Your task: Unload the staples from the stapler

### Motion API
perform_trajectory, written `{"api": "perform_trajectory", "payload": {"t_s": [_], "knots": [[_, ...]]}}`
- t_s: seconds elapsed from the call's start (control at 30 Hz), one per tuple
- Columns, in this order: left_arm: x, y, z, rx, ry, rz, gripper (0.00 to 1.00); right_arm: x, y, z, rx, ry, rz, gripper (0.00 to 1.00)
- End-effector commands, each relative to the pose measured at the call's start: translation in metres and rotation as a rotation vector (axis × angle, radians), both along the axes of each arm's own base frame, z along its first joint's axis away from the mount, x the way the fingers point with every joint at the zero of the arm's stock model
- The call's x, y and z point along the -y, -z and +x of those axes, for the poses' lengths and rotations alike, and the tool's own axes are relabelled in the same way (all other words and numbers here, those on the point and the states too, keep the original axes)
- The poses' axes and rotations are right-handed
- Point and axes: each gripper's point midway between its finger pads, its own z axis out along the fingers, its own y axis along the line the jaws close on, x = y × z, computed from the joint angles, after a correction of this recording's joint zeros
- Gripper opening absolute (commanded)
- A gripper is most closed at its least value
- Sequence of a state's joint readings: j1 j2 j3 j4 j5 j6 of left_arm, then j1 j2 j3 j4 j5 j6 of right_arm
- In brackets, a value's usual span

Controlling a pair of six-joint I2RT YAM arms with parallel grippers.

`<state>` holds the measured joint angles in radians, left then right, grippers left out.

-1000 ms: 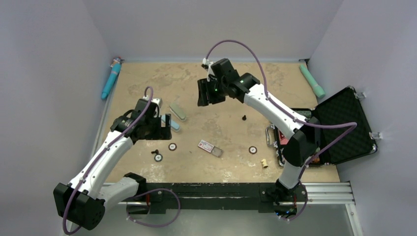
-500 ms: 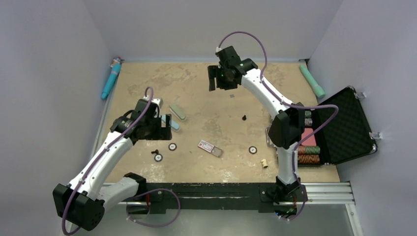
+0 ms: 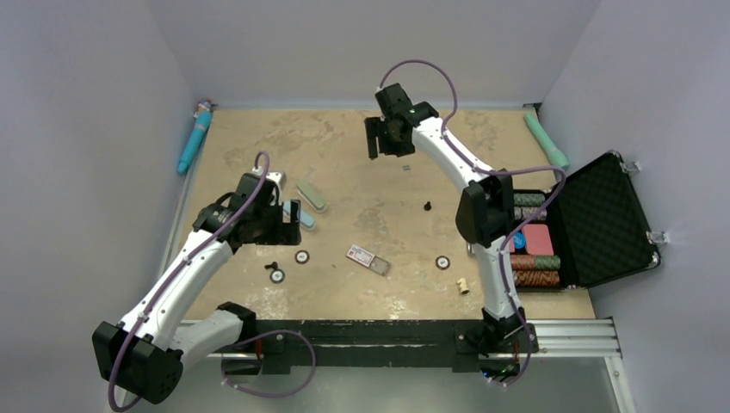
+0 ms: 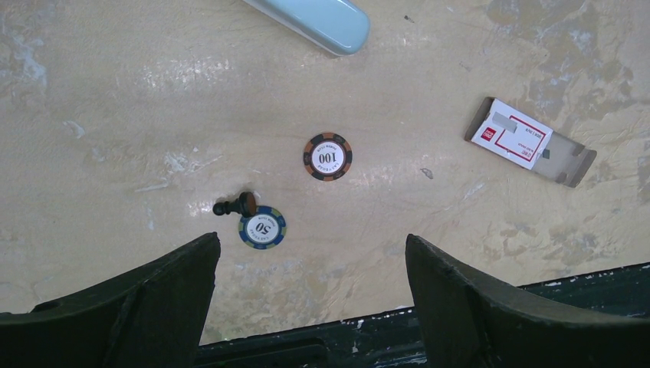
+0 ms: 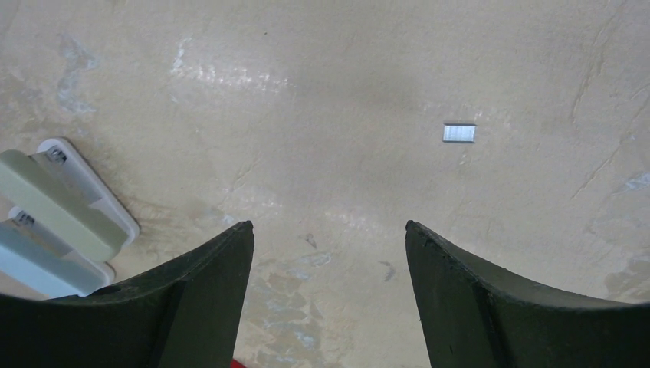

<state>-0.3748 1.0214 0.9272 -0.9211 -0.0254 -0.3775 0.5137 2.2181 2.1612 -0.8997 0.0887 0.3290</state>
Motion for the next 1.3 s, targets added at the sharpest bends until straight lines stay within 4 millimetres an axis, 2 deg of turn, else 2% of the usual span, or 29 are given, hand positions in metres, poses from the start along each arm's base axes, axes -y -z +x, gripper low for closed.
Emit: {"api": "perform_trajectory", "payload": {"t_s": [0.0, 0.3, 0.5, 0.6, 0.67, 0.73, 0.83, 0.93, 1.07, 1.27], "knots": [[0.004, -0.005, 0.004, 0.038, 0.023, -0.014, 0.94, 0.008, -0.016, 0.028, 0.105, 0.013, -0.017, 0.75], [0.004, -0.001, 0.004, 0.018, 0.019, -0.004, 0.94, 0.015, -0.015, 0.062, 0.223, 0.053, -0.056, 0.75], [0.003, -0.001, 0.005, 0.014, 0.011, 0.001, 0.93, 0.019, -0.005, 0.077, 0.225, 0.112, -0.049, 0.77], [0.002, 0.0, 0.004, 0.01, 0.004, 0.003, 0.93, 0.017, -0.005, 0.084, 0.174, 0.16, 0.06, 0.76], [0.002, 0.0, 0.005, 0.011, 0.004, 0.004, 0.93, 0.018, -0.006, 0.089, 0.131, 0.223, 0.195, 0.74], [0.002, 0.001, 0.005, 0.01, 0.002, 0.007, 0.93, 0.029, -0.004, 0.092, 0.073, 0.301, 0.353, 0.71], [0.001, 0.0, 0.006, 0.012, -0.002, 0.008, 0.93, 0.035, 0.009, 0.088, -0.029, 0.414, 0.493, 0.7], [0.001, 0.001, 0.006, 0.012, -0.007, 0.011, 0.93, 0.041, 0.021, 0.084, -0.102, 0.494, 0.511, 0.73], [0.0, 0.001, 0.007, 0.015, -0.011, 0.014, 0.93, 0.038, 0.038, 0.07, -0.186, 0.585, 0.557, 0.74], [0.0, 0.0, 0.007, 0.02, -0.014, 0.014, 0.92, 0.053, 0.062, 0.055, -0.257, 0.744, 0.49, 0.73]]}}
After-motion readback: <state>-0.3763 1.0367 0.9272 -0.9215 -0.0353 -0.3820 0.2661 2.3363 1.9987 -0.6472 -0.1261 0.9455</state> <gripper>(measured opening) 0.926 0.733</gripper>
